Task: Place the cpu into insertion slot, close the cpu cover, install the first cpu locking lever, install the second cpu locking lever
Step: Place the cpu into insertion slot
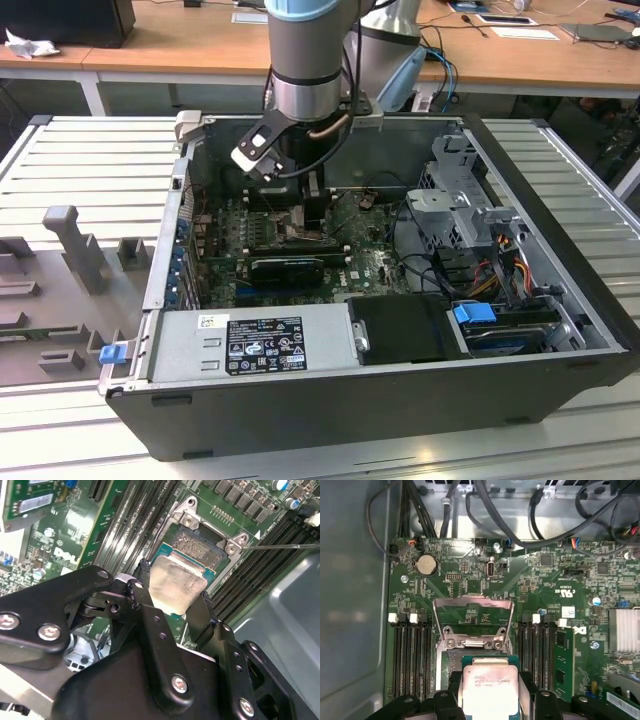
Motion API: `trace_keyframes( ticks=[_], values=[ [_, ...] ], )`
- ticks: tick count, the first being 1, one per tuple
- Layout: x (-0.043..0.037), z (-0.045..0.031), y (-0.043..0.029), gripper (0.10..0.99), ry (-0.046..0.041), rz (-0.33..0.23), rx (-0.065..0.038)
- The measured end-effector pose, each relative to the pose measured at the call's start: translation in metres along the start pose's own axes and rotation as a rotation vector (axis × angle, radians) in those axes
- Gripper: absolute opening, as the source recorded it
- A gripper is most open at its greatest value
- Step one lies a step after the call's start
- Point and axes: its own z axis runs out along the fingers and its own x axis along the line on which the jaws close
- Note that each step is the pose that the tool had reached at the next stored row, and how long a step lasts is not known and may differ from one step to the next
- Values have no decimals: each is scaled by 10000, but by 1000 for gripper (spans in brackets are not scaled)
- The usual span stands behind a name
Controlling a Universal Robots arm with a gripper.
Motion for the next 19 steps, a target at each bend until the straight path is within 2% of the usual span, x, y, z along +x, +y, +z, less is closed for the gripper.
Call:
trace_keyframes(
  ticks=[5, 9, 19],
  values=[
    [30, 107, -37, 533, -1, 0, 0],
    [75, 226, -63, 533, -2, 27, 0],
    [101, 280, -67, 533, -10, 131, -1]
  ],
)
